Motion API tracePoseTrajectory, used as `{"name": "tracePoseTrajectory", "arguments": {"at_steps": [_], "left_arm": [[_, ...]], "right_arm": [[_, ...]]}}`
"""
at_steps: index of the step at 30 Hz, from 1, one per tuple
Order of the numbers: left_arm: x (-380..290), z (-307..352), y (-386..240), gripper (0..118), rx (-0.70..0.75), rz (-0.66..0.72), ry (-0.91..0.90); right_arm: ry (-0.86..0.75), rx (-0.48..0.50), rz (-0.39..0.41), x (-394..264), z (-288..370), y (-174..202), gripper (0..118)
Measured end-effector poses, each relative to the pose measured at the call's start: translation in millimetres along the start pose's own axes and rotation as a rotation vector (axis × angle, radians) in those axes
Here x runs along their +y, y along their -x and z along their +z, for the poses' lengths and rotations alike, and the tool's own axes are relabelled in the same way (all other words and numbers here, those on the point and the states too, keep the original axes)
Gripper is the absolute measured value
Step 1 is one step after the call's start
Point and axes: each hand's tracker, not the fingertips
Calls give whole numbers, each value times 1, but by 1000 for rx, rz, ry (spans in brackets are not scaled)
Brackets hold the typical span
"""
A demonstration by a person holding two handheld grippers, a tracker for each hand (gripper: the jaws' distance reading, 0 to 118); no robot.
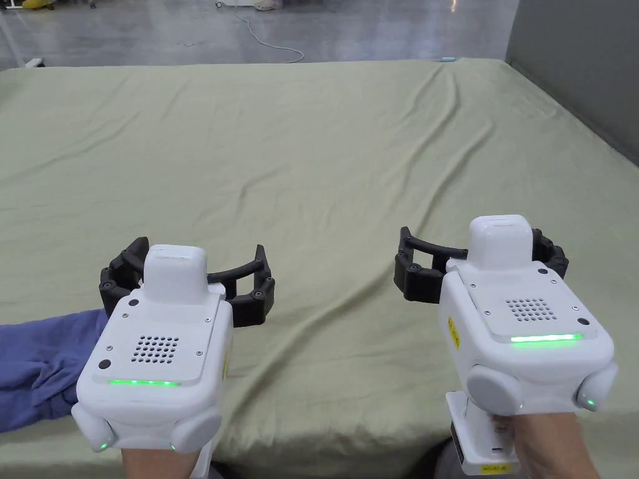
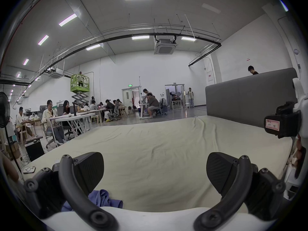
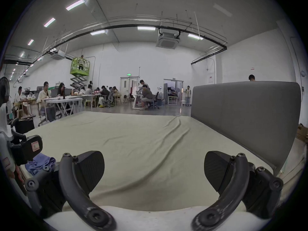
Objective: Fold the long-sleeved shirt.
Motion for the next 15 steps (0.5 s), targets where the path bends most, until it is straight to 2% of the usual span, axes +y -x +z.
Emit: {"name": "tracePoseTrajectory", "arguments": {"at_steps": [5, 8, 11, 15], "left_arm": [[0, 0, 1, 118, 10, -1, 5], [1, 0, 2, 118, 12, -2, 5], [2, 0, 2, 118, 11, -3, 4], [2, 0, 1, 118, 8, -5, 1]], "right_arm": [[-1, -34, -42, 8, 6, 2, 118], [12, 53, -114, 13, 10, -2, 118], [12, -6, -116, 18, 12, 3, 118], [21, -76, -66, 19, 12, 9, 118]]}}
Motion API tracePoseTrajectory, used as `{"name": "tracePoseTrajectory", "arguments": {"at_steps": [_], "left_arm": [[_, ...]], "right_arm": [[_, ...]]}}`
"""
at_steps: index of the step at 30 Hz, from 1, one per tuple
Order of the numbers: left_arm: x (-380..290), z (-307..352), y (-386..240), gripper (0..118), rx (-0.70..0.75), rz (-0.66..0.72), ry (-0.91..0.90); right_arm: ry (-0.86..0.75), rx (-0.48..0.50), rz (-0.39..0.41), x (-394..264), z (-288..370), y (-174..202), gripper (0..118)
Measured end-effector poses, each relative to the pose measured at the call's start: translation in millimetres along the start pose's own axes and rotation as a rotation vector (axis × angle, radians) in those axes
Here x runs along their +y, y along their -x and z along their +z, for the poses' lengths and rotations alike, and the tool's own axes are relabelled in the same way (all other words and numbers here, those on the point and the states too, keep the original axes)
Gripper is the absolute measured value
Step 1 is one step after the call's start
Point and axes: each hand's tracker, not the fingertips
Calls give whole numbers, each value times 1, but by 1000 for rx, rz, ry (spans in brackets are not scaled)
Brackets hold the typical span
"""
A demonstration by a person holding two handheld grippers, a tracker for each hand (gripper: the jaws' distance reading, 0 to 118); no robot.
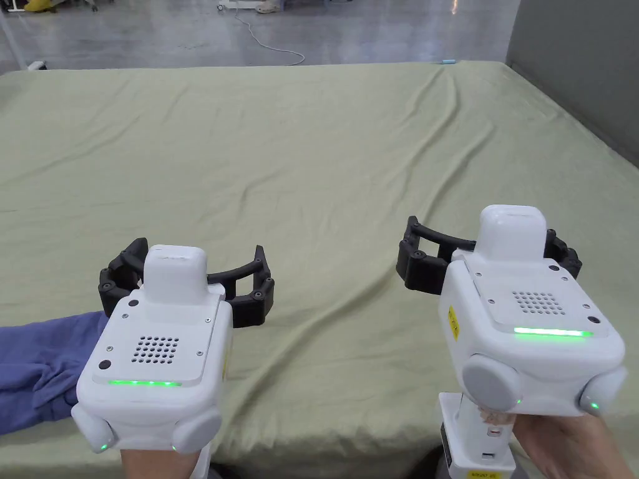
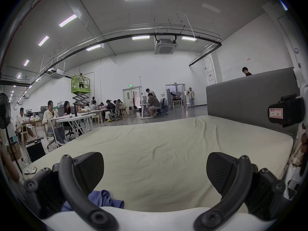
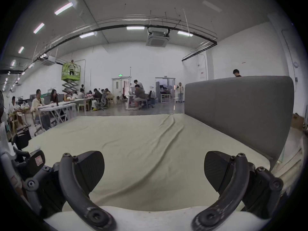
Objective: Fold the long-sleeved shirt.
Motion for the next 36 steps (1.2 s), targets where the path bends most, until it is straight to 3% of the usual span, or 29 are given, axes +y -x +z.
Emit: {"name": "tracePoseTrajectory", "arguments": {"at_steps": [19, 24, 27, 31, 34, 36], "left_arm": [[2, -1, -4, 118, -8, -6, 4], [3, -2, -4, 118, -10, -6, 8], [3, -2, -3, 118, -6, -10, 8], [4, -2, -3, 118, -7, -5, 7], [5, -2, -4, 118, -6, -12, 3], [6, -1, -4, 118, -7, -7, 5]], "right_arm": [[25, 54, -49, 3, 4, -9, 118], [3, -21, -1, -3, 1, -6, 117], [45, -52, -22, -3, -6, -8, 118], [216, 80, -57, 1, -15, -19, 118], [226, 206, -106, -2, -19, -31, 118], [167, 96, -123, -6, -17, -30, 118]]}}
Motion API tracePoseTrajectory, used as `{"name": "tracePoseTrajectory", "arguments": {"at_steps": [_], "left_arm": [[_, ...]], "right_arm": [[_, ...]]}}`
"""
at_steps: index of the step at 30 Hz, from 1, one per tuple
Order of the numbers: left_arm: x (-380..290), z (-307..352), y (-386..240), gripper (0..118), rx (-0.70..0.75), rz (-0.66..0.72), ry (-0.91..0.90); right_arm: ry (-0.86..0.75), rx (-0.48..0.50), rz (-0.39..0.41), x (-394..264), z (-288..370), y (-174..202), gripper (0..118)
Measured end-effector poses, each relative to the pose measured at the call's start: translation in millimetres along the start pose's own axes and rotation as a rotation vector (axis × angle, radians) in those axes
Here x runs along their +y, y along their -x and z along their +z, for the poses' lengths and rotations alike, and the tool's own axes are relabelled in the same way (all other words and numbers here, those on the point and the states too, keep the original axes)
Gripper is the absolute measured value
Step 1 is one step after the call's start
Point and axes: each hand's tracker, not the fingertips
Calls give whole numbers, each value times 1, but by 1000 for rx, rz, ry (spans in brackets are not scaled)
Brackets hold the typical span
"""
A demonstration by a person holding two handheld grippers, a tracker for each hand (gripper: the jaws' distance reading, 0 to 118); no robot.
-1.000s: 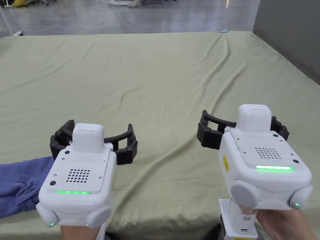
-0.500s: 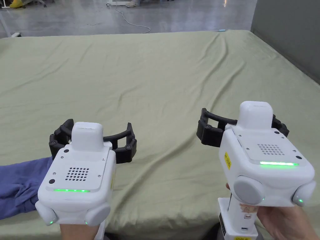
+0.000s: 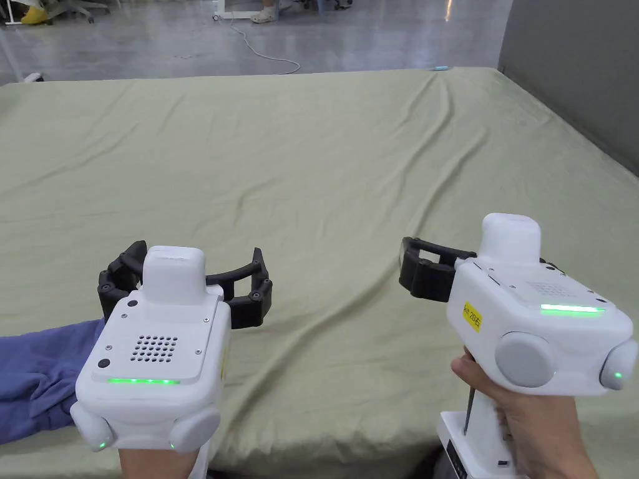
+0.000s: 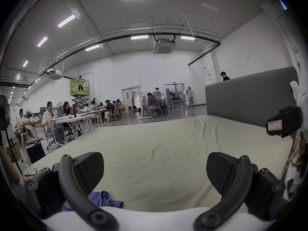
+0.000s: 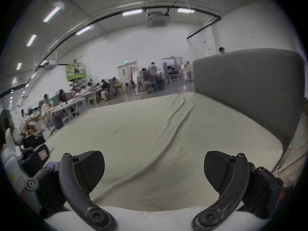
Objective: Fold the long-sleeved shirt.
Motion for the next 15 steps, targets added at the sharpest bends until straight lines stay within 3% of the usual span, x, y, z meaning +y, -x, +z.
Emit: {"name": "tracePoseTrajectory", "arguments": {"at_steps": [2, 6, 11, 15], "left_arm": [[0, 2, 0, 118, 1, 5, -2], [-1, 3, 1, 118, 5, 9, 3], [-2, 3, 0, 118, 8, 39, 23], [0, 3, 1, 118, -2, 38, 26]], "right_arm": [[-24, -70, 66, -1, 0, 2, 118], [-35, -84, 194, -6, 2, 7, 118], [-61, -64, 236, -8, 7, 11, 118], [-174, -23, 206, -5, 8, 7, 118]]}}
